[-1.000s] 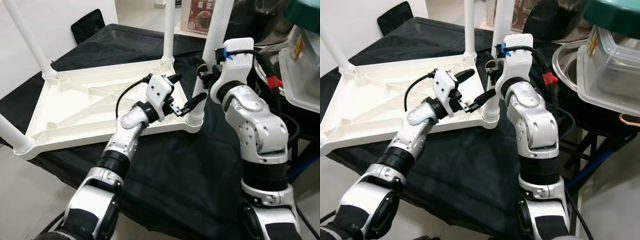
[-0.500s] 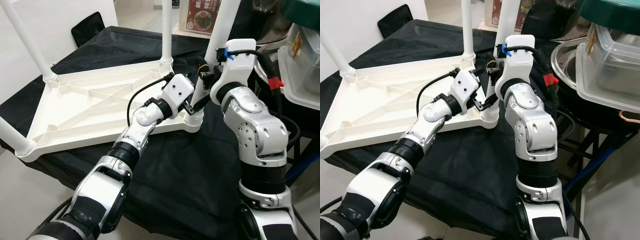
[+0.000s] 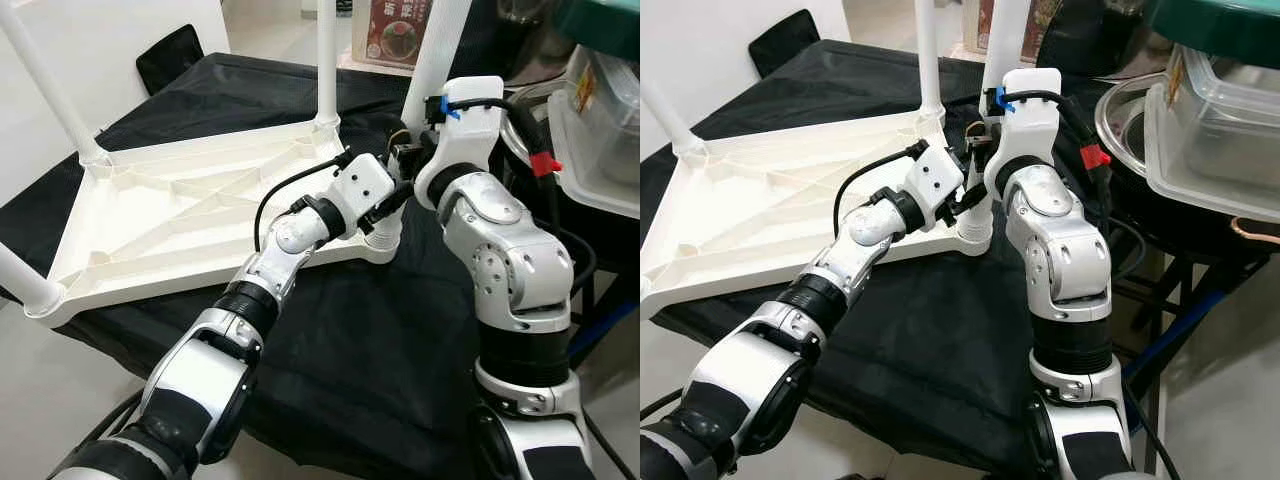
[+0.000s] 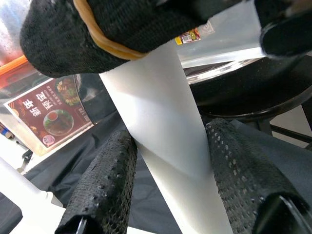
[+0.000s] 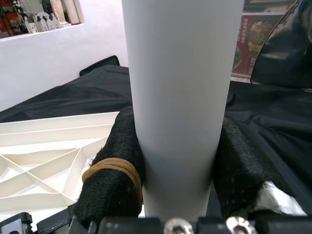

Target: Building children table

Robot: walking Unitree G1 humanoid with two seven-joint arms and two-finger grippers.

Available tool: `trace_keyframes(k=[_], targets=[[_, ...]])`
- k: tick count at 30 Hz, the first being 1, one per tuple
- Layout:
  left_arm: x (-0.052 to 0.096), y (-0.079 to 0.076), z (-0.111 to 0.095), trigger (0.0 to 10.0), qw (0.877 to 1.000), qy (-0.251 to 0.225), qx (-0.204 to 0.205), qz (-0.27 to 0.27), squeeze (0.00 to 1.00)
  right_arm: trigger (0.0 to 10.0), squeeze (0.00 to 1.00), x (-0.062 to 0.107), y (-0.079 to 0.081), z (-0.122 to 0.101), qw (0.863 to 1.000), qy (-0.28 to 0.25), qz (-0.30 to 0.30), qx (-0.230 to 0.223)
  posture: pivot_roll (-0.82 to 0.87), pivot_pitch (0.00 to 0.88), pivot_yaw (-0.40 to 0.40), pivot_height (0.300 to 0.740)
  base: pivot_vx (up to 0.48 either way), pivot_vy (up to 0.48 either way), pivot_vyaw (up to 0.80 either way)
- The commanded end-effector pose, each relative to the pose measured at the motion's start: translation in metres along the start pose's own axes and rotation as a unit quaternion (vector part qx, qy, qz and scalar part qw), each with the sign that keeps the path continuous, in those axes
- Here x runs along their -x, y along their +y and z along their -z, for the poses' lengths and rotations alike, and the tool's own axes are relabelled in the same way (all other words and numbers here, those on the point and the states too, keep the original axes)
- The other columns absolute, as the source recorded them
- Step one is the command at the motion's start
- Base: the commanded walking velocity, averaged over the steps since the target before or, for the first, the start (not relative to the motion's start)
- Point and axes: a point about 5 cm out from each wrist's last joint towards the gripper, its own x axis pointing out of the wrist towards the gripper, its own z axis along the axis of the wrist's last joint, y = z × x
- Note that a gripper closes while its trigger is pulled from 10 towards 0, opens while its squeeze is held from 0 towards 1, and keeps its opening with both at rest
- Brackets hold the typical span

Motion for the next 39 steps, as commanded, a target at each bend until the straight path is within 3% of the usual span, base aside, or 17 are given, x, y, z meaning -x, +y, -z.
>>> trace_keyframes(k=[1,14,15,16,18,19,21,22,32,33,35,36,39], targets=[[0.002,0.009,0.004,0.0,0.999,0.010,0.013,-0.035,0.00,0.0,0.00,0.001,0.010,0.015,0.999,0.041,-0.030,0.004,-0.14,0.107,0.047,0.740,0.000,0.000,0.00],[0.005,0.012,0.007,0.0,0.999,0.016,0.020,-0.036,0.00,0.0,0.00,0.006,0.031,0.017,0.991,0.049,-0.121,0.025,-0.14,0.106,0.043,0.740,0.000,0.000,0.00],[0.006,0.013,0.008,0.0,0.999,0.017,0.020,-0.037,0.00,1.3,0.00,0.006,0.031,0.017,0.991,0.050,-0.124,0.026,-0.14,0.105,0.041,0.740,0.000,0.000,0.00],[0.007,0.013,0.009,0.0,0.999,0.017,0.020,-0.037,0.00,3.6,0.00,0.006,0.032,0.017,0.990,0.049,-0.128,0.027,-0.14,0.105,0.040,0.740,0.000,0.000,0.00],[0.008,0.014,0.010,0.0,0.999,0.018,0.019,-0.036,0.00,3.6,0.00,0.006,0.032,0.016,0.990,0.049,-0.130,0.028,-0.14,0.105,0.039,0.740,0.000,0.000,0.00],[0.008,0.014,0.010,0.0,0.999,0.018,0.019,-0.036,0.00,4.8,0.00,0.006,0.032,0.016,0.990,0.049,-0.133,0.028,-0.14,0.105,0.039,0.740,0.000,0.000,0.00],[0.008,0.014,0.010,0.0,0.999,0.018,0.019,-0.036,0.00,4.8,0.00,0.006,0.032,0.016,0.990,0.049,-0.133,0.028,-0.14,0.105,0.039,0.740,0.000,0.000,0.00],[0.009,0.016,0.010,0.0,0.999,0.019,0.019,-0.038,0.00,10.0,0.00,0.005,0.032,0.016,0.989,0.049,-0.134,0.028,-0.14,0.104,0.037,0.740,0.000,0.000,0.00],[0.008,0.023,0.008,0.0,0.998,0.018,0.022,-0.048,0.00,10.0,0.00,0.002,0.031,0.012,0.990,0.042,-0.132,0.025,-0.14,0.100,0.036,0.740,0.000,0.000,0.00],[0.008,0.025,0.007,0.0,0.998,0.016,0.024,-0.051,0.00,10.0,0.23,0.001,0.028,0.008,0.988,0.027,-0.146,0.030,-0.14,0.102,0.034,0.740,0.000,0.000,0.00],[0.008,0.027,0.006,0.0,0.998,0.015,0.025,-0.053,0.00,10.0,0.23,0.000,0.025,0.004,0.987,0.016,-0.156,0.033,-0.14,0.102,0.034,0.740,0.000,0.000,0.00],[0.008,0.029,0.006,0.0,0.998,0.015,0.025,-0.055,0.00,10.0,1.00,-0.002,0.019,-0.001,0.985,0.003,-0.166,0.036,-0.14,0.101,0.031,0.740,0.000,0.000,0.00],[0.008,0.031,0.005,0.0,0.998,0.014,0.025,-0.056,0.00,10.0,1.00,-0.003,0.014,-0.006,0.983,-0.008,-0.180,0.041,-0.14,0.103,0.032,0.740,0.000,0.000,0.00]])
